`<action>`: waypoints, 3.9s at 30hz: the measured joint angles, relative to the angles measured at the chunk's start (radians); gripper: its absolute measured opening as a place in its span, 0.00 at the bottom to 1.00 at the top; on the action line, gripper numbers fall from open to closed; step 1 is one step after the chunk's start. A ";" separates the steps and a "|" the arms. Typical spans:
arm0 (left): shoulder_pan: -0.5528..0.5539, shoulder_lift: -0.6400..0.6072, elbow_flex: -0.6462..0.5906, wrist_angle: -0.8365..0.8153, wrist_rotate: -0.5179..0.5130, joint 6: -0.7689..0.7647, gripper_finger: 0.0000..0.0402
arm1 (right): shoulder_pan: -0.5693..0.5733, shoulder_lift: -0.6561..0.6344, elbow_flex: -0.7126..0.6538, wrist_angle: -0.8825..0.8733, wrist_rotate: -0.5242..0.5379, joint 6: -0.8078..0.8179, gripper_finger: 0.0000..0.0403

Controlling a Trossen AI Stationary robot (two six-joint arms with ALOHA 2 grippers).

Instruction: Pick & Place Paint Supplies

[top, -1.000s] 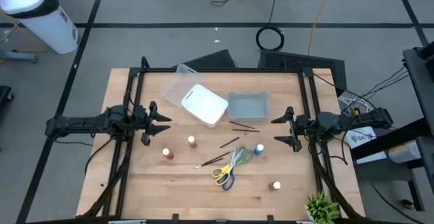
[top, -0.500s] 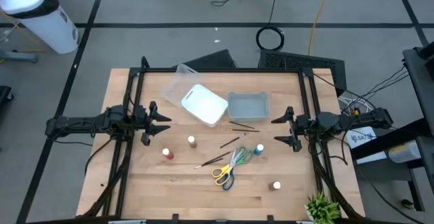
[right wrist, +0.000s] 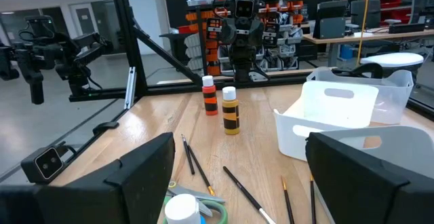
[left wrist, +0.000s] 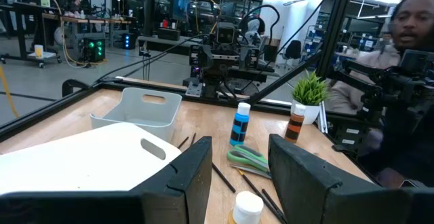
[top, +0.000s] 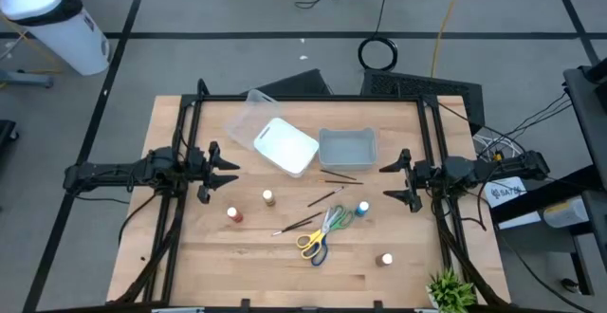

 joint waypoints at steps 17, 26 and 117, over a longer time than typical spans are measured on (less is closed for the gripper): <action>0.000 0.000 0.000 0.000 0.000 0.000 0.38 | 0.000 0.000 0.000 0.000 0.000 0.000 0.78; 0.000 0.000 0.000 0.000 0.000 0.000 0.38 | 0.000 0.000 0.000 0.000 0.000 0.000 0.78; -0.436 1.736 1.120 -0.293 -0.220 -0.104 0.70 | 0.000 0.000 0.000 0.000 0.000 0.000 0.78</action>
